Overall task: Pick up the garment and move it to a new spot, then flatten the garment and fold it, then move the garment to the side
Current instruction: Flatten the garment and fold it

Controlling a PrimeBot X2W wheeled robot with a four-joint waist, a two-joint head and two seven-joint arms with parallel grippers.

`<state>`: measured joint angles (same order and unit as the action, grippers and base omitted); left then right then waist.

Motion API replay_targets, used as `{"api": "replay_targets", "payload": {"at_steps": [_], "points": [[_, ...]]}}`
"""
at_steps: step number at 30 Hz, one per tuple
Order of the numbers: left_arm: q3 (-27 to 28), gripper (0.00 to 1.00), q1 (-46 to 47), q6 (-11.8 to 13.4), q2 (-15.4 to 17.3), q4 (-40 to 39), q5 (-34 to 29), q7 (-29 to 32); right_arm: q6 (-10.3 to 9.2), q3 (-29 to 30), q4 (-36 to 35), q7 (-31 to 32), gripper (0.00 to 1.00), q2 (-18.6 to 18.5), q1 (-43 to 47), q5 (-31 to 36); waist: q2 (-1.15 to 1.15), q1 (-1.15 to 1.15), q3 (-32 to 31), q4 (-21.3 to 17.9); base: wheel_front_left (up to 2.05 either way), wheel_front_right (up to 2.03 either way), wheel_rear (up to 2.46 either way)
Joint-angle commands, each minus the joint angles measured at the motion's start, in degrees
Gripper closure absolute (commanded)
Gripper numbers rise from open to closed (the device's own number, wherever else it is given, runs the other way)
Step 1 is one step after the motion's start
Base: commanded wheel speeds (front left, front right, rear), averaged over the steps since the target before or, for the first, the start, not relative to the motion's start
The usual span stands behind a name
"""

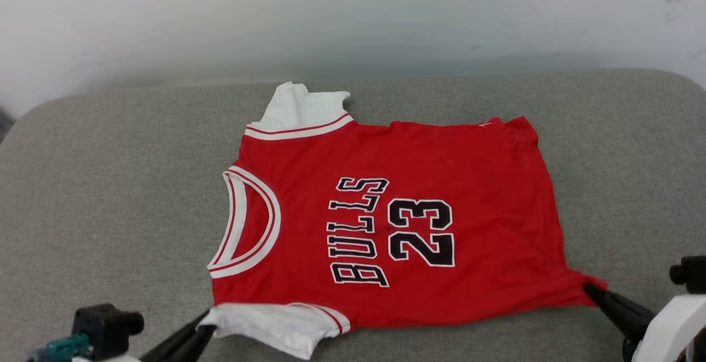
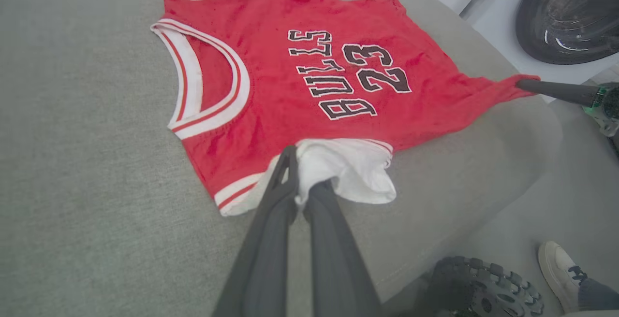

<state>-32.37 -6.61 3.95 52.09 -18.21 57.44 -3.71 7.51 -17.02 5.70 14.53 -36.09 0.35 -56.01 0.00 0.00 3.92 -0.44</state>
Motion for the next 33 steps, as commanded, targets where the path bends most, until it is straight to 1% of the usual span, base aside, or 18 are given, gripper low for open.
{"api": "replay_targets", "payload": {"at_steps": [1, 8, 15, 20, 27, 28, 29, 30, 31, 32, 33], "points": [[0.85, 1.0, 1.97, -0.33, -0.29, -0.21, -0.79, -0.69, -0.04, 0.81, -0.71, 0.33, 1.0, 0.49, -1.52, -0.27, 0.0, 0.0, 1.43, -0.16, 0.0, 0.0, 0.0], [2.9, 1.0, 11.96, -0.55, -2.59, 2.11, -3.75, -0.82, -0.04, 3.4, -0.75, 3.25, 1.0, 2.52, -7.35, 2.85, 0.0, 0.0, 6.65, -0.56, 0.0, 0.0, 0.0], [3.07, 1.0, 21.54, -1.27, -6.36, 9.76, -4.41, 0.89, -0.03, 4.22, 2.42, 6.27, 1.0, 5.18, -14.41, 7.41, 0.0, 0.0, 11.52, -1.12, 0.0, 0.0, 0.0], [1.28, 1.0, 26.81, -1.49, -8.27, 16.37, -6.18, 3.7, -0.03, 3.01, 4.91, 8.37, 1.0, 6.35, -18.46, 9.83, 0.0, 0.0, 13.89, -1.45, 0.0, 0.0, 0.0], [-0.24, 1.0, 30.58, -1.41, -11.87, 25.33, -6.88, 4.38, -0.03, 0.52, 8.41, 8.22, 1.0, 7.37, -22.34, 12.35, 0.0, 0.0, 14.93, -1.47, 0.0, 0.0, 0.0], [-0.43, 0.71, 30.92, -1.44, -12.49, 26.47, -6.9, 4.33, -0.03, 0.12, 8.95, 8.05, 1.0, 7.37, -22.61, 12.81, 0.0, 0.0, 14.82, -1.38, 0.0, 0.0, 0.0], [-0.53, 0.21, 31.26, -1.31, -13.11, 27.77, -7.0, 3.92, -0.03, -0.17, 9.49, 7.92, 1.0, 7.42, -22.77, 13.13, 0.0, 0.0, 14.63, -1.27, 0.0, 0.0, 0.0], [-0.53, 0.21, 31.26, -1.31, -13.11, 27.77, -7.0, 3.92, -0.03, -0.17, 9.49, 7.92, 1.0, 7.42, -22.77, 13.13, 0.0, 0.0, 14.63, -1.27, 0.0, 0.0, 0.0], [-0.65, 0.0, 31.51, -1.19, -13.83, 28.96, -6.95, 3.55, -0.03, -0.34, 10.02, 7.42, 0.66, 7.51, -22.95, 13.67, 0.0, 0.0, 14.33, -1.16, 0.0, 0.0, 0.0], [-0.69, 0.0, 31.7, -1.29, -14.51, 30.01, -6.86, 3.11, -0.03, -0.28, 10.57, 6.86, 0.2, 7.78, -23.07, 13.97, 0.0, 0.0, 13.98, -1.08, 0.0, 0.0, 0.0], [-0.6, 0.0, 31.79, -1.39, -15.08, 31.04, -6.65, 2.52, -0.03, -0.22, 11.11, 6.45, 0.0, 8.1, -23.14, 14.27, 0.0, 0.0, 13.65, -1.02, 0.0, 0.0, 0.0]]}}
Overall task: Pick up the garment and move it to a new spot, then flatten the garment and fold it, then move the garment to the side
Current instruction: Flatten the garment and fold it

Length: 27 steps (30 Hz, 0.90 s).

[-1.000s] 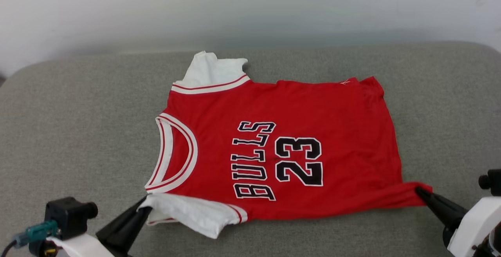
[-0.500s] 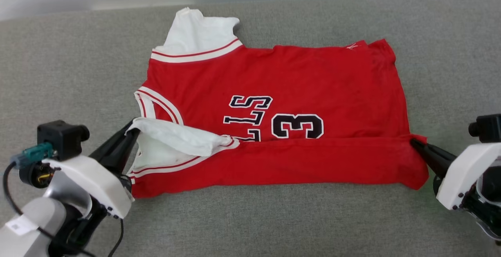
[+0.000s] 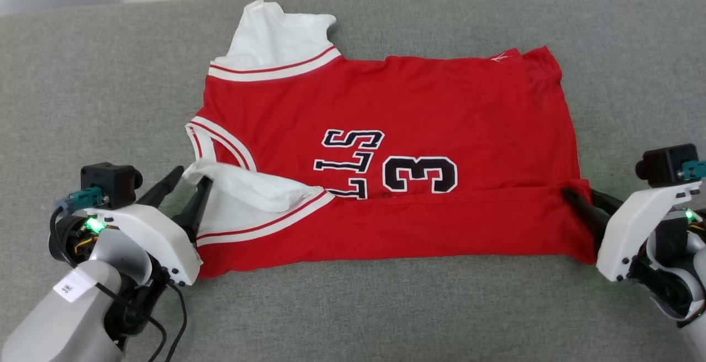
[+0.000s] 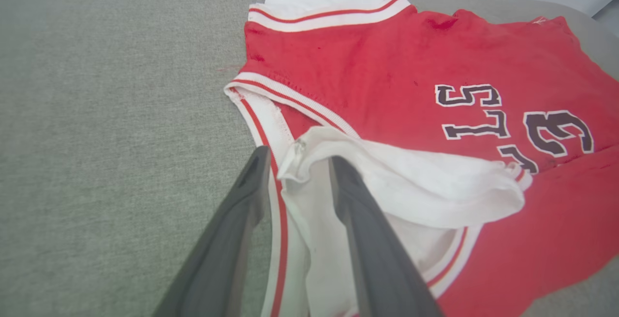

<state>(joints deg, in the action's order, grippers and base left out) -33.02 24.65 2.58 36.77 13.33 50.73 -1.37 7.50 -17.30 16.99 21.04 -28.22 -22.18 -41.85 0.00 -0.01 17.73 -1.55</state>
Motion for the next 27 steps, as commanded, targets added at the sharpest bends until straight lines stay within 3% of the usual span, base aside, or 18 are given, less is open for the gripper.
{"api": "replay_targets", "payload": {"at_steps": [1, 7, 12, 20, 27], "points": [[0.09, 0.0, 0.58, 0.08, -0.24, 0.38, -0.28, -0.71, -0.02, -0.34, 0.12, -0.19, 0.0, 0.38, -0.7, 0.55, 0.0, 0.01, -0.68, 0.14, 0.0, 0.0, 0.0], [-0.14, 0.0, -2.33, 1.3, -1.78, 1.91, -0.86, -4.15, -0.02, -1.98, -0.82, -0.3, 0.0, -0.22, 0.77, 3.24, 0.0, 0.01, -4.26, -0.07, 0.0, 0.0, 0.0], [0.74, 0.0, -6.81, 4.83, -0.96, -0.63, -0.06, -4.82, -0.02, -1.03, -2.79, 1.94, 0.0, -0.21, 3.81, 7.93, 0.0, 0.01, -7.02, -0.59, 0.0, 0.0, 0.0], [-0.84, 0.0, -15.8, 12.13, 1.97, -8.2, 1.42, 1.62, -0.02, 8.62, -7.97, 8.58, 0.0, 5.52, 11.28, 15.2, 0.0, 0.01, -8.93, -1.63, 0.0, 0.0, 0.0], [-1.52, 0.0, -18.12, 18.88, 3.79, -14.52, 0.44, 6.31, -0.02, 14.85, -16.73, 12.85, 0.0, 11.81, 16.79, 19.72, 0.0, 0.01, -7.37, -2.87, 0.0, 0.0, 0.0]]}}
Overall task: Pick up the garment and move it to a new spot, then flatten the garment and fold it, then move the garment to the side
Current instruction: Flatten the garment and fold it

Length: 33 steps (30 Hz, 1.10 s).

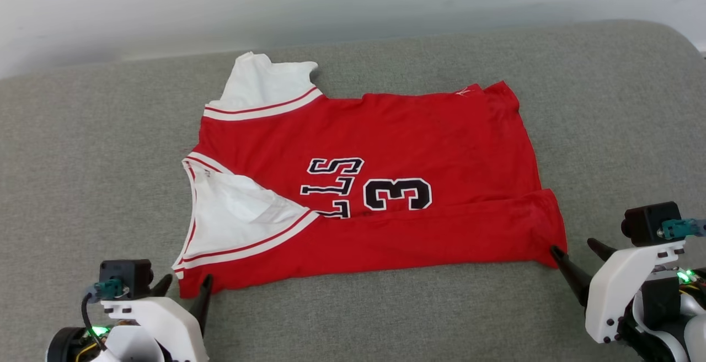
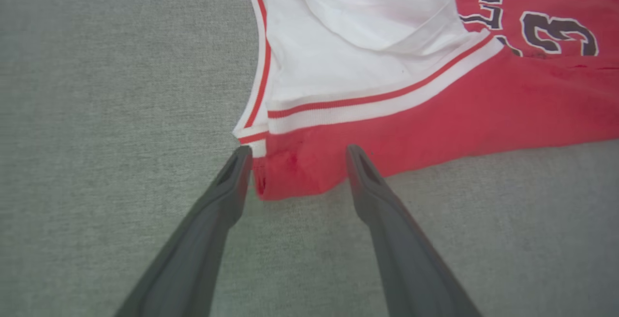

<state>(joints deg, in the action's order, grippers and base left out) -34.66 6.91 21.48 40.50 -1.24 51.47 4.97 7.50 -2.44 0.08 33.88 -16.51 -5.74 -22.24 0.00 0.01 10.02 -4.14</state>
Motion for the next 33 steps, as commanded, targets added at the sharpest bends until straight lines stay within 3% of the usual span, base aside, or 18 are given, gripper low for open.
{"api": "replay_targets", "payload": {"at_steps": [1, 3, 7, 10, 13, 14, 15, 16, 17, 26, 33], "points": [[0.21, 0.0, -0.3, 0.83, 0.27, -0.15, -0.59, 0.39, -0.02, 0.31, -1.01, 0.23, 0.0, 0.71, 0.8, 0.43, 0.0, -0.01, 0.72, -0.53, 0.0, 0.0, 0.0], [0.47, 0.0, 0.25, 3.15, 1.36, 0.04, -1.45, 1.44, -0.02, 0.92, -3.88, 0.71, 0.0, 2.21, 1.44, 1.18, 0.0, -0.01, 2.02, -1.33, 0.0, 0.0, 0.0], [0.71, 0.0, 0.99, 4.71, 1.5, 0.94, -1.39, 2.67, -0.02, 0.93, -6.35, 0.87, 0.0, 3.28, 1.86, 1.67, 0.0, -0.01, 3.76, -2.25, 0.0, 0.0, 0.0], [0.06, 0.0, 1.19, 4.19, 1.24, 2.5, -0.32, 4.55, -0.02, 1.05, -7.43, 0.45, 0.0, 3.65, 1.5, 1.71, 0.0, -0.01, 5.05, -2.82, 0.0, 0.0, 0.0], [-2.56, 0.0, 0.04, 1.89, 0.45, 4.2, 1.74, 8.99, -0.02, 1.47, -8.05, -0.37, 0.0, 3.73, 0.81, 1.66, 0.0, -0.01, 6.23, -3.09, 0.0, 0.0, 0.0], [-3.09, 0.05, -0.06, 1.21, -0.28, 4.54, 2.44, 9.89, -0.02, 1.58, -8.08, -0.63, 0.0, 3.62, 0.64, 1.59, 0.0, -0.01, 6.45, -3.06, 0.0, 0.0, 0.0], [-3.47, 0.48, 0.01, 0.64, -0.76, 4.94, 2.86, 10.47, -0.02, 1.73, -8.12, -0.7, 0.0, 3.44, 0.53, 1.59, 0.0, -0.01, 6.65, -2.97, 0.0, 0.0, 0.0], [-3.84, 0.85, 0.08, 0.22, -1.13, 5.3, 3.07, 10.62, -0.02, 1.91, -8.04, -0.85, 0.0, 3.25, 0.48, 1.59, 0.0, -0.01, 6.75, -2.79, 0.0, 0.0, 0.0], [-4.09, 1.0, 0.24, -0.17, -1.43, 5.63, 3.01, 10.57, -0.02, 1.94, -7.93, -0.88, 0.0, 2.94, 0.44, 1.72, 0.0, -0.01, 6.74, -2.51, 0.0, 0.0, 0.0], [-2.62, 1.0, 2.23, -2.14, -1.28, 2.51, 0.67, 4.55, -0.02, 2.79, -5.16, 0.4, 0.0, 1.2, -0.2, 3.26, 0.0, -0.01, 2.85, 1.0, 0.0, 0.0, 0.0], [-1.72, 1.0, 2.21, -0.64, 0.62, -4.68, -1.18, 3.01, -0.02, 3.8, -1.63, 1.86, 0.0, 1.5, -1.44, 4.5, 0.0, -0.01, 1.81, 3.61, 0.0, 0.0, 0.0]]}}
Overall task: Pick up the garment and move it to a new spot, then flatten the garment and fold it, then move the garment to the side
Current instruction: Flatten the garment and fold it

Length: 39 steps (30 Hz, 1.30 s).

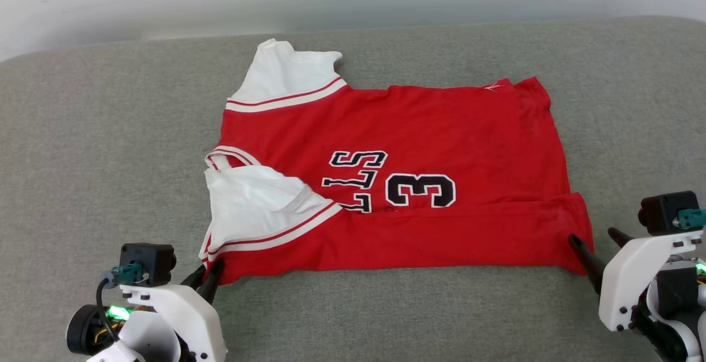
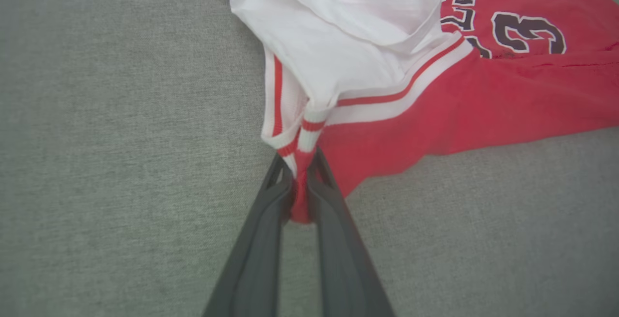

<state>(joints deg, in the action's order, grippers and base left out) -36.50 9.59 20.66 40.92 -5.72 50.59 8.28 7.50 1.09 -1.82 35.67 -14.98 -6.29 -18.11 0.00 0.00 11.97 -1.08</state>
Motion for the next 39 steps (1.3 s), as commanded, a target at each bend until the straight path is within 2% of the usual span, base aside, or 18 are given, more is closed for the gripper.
{"api": "replay_targets", "payload": {"at_steps": [1, 9, 17, 18, 19, 20, 21, 24, 30, 39], "points": [[0.13, 1.0, -0.49, 0.61, 0.66, -1.19, -0.82, -0.23, -0.02, 0.47, 1.0, 0.32, 0.0, 0.13, -0.94, 0.79, 0.0, 0.0, -0.06, 0.9, 0.0, 0.0, 0.0], [-0.28, 1.0, 0.9, 2.04, 1.53, -7.6, -3.09, -0.09, -0.02, 0.62, 7.15, 3.44, 0.0, 0.81, -2.64, 1.71, 0.0, 0.0, 2.56, 3.32, 0.0, 0.0, 0.0], [-1.17, 1.0, 2.93, 2.11, 0.63, -8.89, -4.44, 0.24, -0.02, -0.46, 14.4, 6.74, 0.0, 1.51, -3.45, 3.05, 0.0, 0.0, 5.35, 5.27, 0.0, 0.0, 0.0], [-1.28, 1.0, 2.98, 2.06, 0.67, -8.56, -4.48, 0.42, -0.02, -0.36, 15.02, 6.94, 0.11, 1.6, -3.33, 3.11, 0.0, 0.0, 5.44, 5.36, 0.0, 0.0, 0.0], [-1.51, 1.0, 3.02, 1.86, 0.75, -8.26, -4.6, 0.61, -0.02, -0.27, 15.6, 7.09, 0.6, 1.5, -3.11, 3.31, 0.0, 0.0, 5.47, 5.4, 0.0, 0.0, 0.0], [-1.66, 1.0, 3.02, 1.6, 0.66, -8.04, -4.41, 0.86, -0.02, -0.2, 16.03, 7.19, 0.95, 1.33, -2.92, 3.5, 0.0, 0.0, 5.43, 5.41, 0.0, 0.0, 0.0], [-1.91, 1.0, 3.0, 1.48, 0.59, -7.74, -4.25, 0.94, -0.03, -0.03, 16.26, 7.15, 1.0, 1.14, -2.77, 3.63, 0.0, 0.0, 5.32, 5.38, 0.0, 0.0, 0.0], [-2.5, 1.0, 2.22, 0.85, 0.85, -5.92, -3.71, 1.52, -0.05, 1.07, 16.14, 6.55, 1.0, 0.51, -2.67, 2.89, 0.0, 0.0, 3.91, 4.84, 0.0, 0.0, 0.0], [-1.99, 1.0, -1.12, 1.37, 1.96, -3.95, -2.29, 0.64, -0.06, 1.38, 12.34, 6.84, 1.0, -1.93, -1.44, 1.5, 0.0, 0.0, 0.44, 3.38, 0.0, 0.0, 0.0], [-4.02, 1.0, -8.84, 2.38, 5.4, -6.21, -0.24, 2.96, -0.07, 1.36, 4.14, 12.65, 1.0, -6.47, 5.56, -2.01, 0.0, 0.0, -3.89, 1.3, 0.0, 0.0, 0.0]]}}
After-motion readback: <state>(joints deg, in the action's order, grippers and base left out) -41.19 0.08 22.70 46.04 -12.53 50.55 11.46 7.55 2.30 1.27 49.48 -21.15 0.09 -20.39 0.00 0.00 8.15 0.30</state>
